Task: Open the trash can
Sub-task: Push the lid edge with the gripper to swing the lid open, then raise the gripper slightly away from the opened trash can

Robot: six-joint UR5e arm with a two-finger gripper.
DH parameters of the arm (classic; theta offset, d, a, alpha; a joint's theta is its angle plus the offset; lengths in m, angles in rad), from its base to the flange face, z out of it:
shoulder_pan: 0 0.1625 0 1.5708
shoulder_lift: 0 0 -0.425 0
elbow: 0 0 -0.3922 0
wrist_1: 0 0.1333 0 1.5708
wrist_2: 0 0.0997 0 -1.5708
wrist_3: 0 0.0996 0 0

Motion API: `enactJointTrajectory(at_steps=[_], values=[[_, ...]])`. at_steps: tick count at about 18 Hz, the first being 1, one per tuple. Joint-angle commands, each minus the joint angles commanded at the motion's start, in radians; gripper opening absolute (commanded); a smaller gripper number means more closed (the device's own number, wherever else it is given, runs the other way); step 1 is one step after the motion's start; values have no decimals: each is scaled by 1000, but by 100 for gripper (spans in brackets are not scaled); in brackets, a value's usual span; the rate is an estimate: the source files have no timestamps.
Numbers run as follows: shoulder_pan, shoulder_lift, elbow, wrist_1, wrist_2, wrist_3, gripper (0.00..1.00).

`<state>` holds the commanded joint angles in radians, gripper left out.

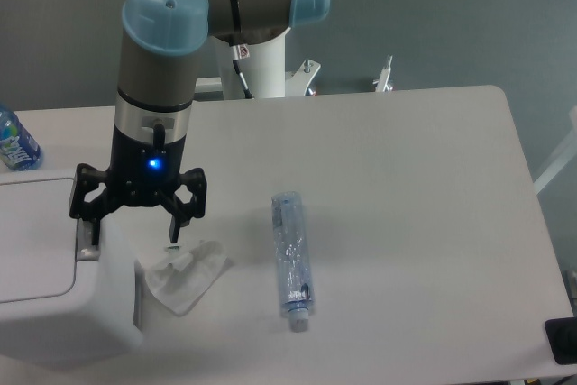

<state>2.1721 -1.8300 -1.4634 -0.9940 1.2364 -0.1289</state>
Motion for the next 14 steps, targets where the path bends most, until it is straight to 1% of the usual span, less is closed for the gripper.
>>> enactJointTrajectory(at_steps=[6, 8, 9, 11, 12, 14], values=[[0, 2, 2, 5, 0, 0, 100], [0, 9, 26, 6, 3, 11, 100], [2, 11, 49, 8, 3, 21, 100], [17, 11, 98, 11, 3, 73, 100], [38, 12, 115, 9, 11, 119, 100], [77, 38, 118, 2, 70, 213, 100]])
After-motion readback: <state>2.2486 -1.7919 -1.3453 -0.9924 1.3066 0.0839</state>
